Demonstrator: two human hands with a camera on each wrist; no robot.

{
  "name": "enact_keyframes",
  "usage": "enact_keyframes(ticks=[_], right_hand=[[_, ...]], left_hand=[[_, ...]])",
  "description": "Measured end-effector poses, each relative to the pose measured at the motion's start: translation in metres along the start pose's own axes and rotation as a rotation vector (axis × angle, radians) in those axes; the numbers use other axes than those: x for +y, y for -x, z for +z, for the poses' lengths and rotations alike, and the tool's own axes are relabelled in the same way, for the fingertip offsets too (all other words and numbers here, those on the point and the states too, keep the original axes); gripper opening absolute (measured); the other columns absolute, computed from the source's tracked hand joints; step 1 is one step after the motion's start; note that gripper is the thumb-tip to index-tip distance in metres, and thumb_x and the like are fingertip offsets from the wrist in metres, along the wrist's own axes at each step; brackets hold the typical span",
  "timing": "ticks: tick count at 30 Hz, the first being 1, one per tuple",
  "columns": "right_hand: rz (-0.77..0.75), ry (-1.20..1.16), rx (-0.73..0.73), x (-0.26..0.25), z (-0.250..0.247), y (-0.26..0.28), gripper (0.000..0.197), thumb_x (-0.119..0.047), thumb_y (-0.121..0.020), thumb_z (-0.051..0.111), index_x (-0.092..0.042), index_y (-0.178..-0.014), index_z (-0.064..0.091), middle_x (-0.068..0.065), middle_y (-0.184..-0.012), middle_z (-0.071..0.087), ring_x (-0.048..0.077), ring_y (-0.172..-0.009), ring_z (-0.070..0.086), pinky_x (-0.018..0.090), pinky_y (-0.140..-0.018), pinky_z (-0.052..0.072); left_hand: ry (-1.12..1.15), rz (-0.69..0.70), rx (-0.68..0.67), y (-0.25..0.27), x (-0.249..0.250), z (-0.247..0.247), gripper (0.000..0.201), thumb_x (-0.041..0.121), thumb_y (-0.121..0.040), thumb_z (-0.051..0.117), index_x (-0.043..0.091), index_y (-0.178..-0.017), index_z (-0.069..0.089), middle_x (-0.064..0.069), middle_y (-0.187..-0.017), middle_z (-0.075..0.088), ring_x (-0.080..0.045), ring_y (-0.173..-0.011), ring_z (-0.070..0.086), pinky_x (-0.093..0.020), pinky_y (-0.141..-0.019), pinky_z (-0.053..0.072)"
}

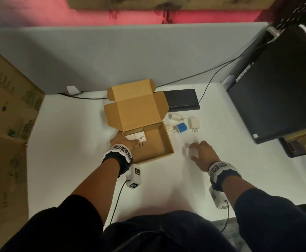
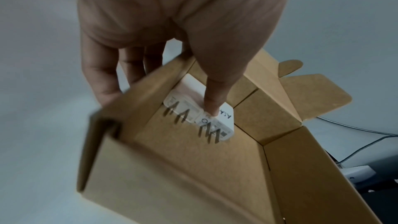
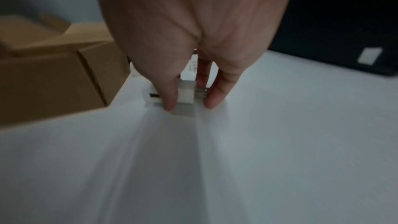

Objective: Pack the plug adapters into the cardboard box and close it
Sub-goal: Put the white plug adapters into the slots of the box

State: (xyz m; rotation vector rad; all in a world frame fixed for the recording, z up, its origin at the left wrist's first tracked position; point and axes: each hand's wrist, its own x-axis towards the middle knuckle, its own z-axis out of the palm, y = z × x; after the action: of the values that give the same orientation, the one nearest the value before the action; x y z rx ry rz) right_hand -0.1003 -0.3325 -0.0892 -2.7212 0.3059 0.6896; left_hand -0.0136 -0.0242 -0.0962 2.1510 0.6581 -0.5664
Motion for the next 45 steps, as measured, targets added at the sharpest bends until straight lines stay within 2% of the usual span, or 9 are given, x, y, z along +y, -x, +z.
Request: enact_keyframes(ticks=[6,11,15,19,26,31,35,39,45], right_hand=[[-0.216,-0.276,0.237,-0.062,-0.027,-0.001,0.045,-0.046,-0.091,0.066,-0.015,-0.124,0.061,0.007,-0.107,0.068,0.025,-0.096,0.063,0.032,-0.079,0.049],[-0.353,-0.221,0.256,-0.129,-0.031,-0.012,0.046,-0.049,-0.09,0.065,-0.018,-0.123,0.059,0.001,-0.102,0.07,0.018,-0.089,0.062,0.035,-0.079,0.054],[-0.247,-0.053,0.144,-0.165,-0.014,-0.026,0.037,-0.034,-0.087,0.069,-0.017,-0.118,0.057,0.011,-0.107,0.067,0.032,-0.093,0.066,0.041,-0.08,0.057],[-0.104,0.04,0.032,-0.178,-0.003,-0.037,0.015,-0.02,-0.091,0.064,-0.011,-0.102,0.066,0.014,-0.107,0.07,0.032,-0.095,0.069,0.037,-0.077,0.056],[-0.112,-0.032,0.032,-0.178,0.002,-0.044,0.024,-0.03,-0.089,0.063,-0.008,-0.098,0.064,0.014,-0.1,0.068,0.031,-0.088,0.067,0.042,-0.08,0.059],[-0.16,-0.065,0.018,-0.168,0.002,-0.045,0.027,-0.032,-0.091,0.059,-0.006,-0.101,0.062,0.016,-0.1,0.065,0.031,-0.093,0.065,0.038,-0.078,0.057],[-0.222,-0.104,0.104,-0.162,-0.004,-0.043,0.022,-0.032,-0.09,0.056,-0.011,-0.093,0.061,0.014,-0.094,0.065,0.031,-0.087,0.063,0.037,-0.074,0.054],[-0.304,-0.209,0.223,-0.138,-0.024,-0.039,0.021,-0.027,-0.089,0.058,-0.01,-0.085,0.07,0.009,-0.081,0.071,0.026,-0.076,0.064,0.037,-0.07,0.055],[-0.051,-0.197,0.318,-0.072,-0.046,-0.057,0.022,-0.025,-0.092,0.06,-0.016,-0.111,0.068,0.011,-0.111,0.062,0.031,-0.09,0.064,0.04,-0.077,0.057]], left_hand=[[0.028,-0.038,-0.018,-0.005,-0.003,-0.001,0.063,0.038,-0.075,0.09,0.026,-0.131,0.065,-0.009,-0.133,0.07,-0.034,-0.115,0.069,-0.032,-0.088,0.05],[0.051,-0.043,-0.021,-0.011,-0.007,0.002,0.064,0.041,-0.07,0.09,0.03,-0.128,0.065,-0.006,-0.125,0.073,-0.021,-0.083,0.064,-0.03,-0.078,0.049],[0.064,-0.062,-0.04,-0.013,-0.007,0.001,0.068,0.04,-0.067,0.09,0.031,-0.129,0.065,-0.004,-0.121,0.074,-0.024,-0.086,0.067,-0.032,-0.079,0.054],[0.071,-0.062,-0.058,-0.017,-0.009,0.001,0.066,0.038,-0.068,0.09,0.031,-0.129,0.065,-0.001,-0.122,0.075,-0.02,-0.085,0.063,-0.029,-0.079,0.05],[0.063,-0.066,-0.069,-0.023,-0.013,0.004,0.066,0.042,-0.068,0.088,0.033,-0.128,0.063,0.002,-0.122,0.075,-0.019,-0.087,0.061,-0.025,-0.077,0.046],[0.12,-0.068,-0.064,-0.019,-0.009,0.002,0.063,0.032,-0.074,0.089,0.03,-0.13,0.061,0.005,-0.112,0.07,-0.001,-0.068,0.052,-0.024,-0.073,0.045],[0.083,-0.069,-0.052,-0.017,-0.006,0.002,0.068,0.042,-0.064,0.09,0.034,-0.127,0.063,0.004,-0.117,0.075,-0.014,-0.082,0.066,-0.028,-0.081,0.057],[0.033,-0.075,-0.06,-0.016,-0.008,0.004,0.07,0.052,-0.05,0.086,0.038,-0.115,0.066,0.006,-0.11,0.077,-0.02,-0.091,0.074,-0.043,-0.081,0.067],[0.006,-0.05,-0.05,-0.013,0.003,0.007,0.059,0.043,-0.061,0.089,0.029,-0.115,0.07,0.001,-0.113,0.077,-0.021,-0.089,0.068,-0.031,-0.079,0.058]])
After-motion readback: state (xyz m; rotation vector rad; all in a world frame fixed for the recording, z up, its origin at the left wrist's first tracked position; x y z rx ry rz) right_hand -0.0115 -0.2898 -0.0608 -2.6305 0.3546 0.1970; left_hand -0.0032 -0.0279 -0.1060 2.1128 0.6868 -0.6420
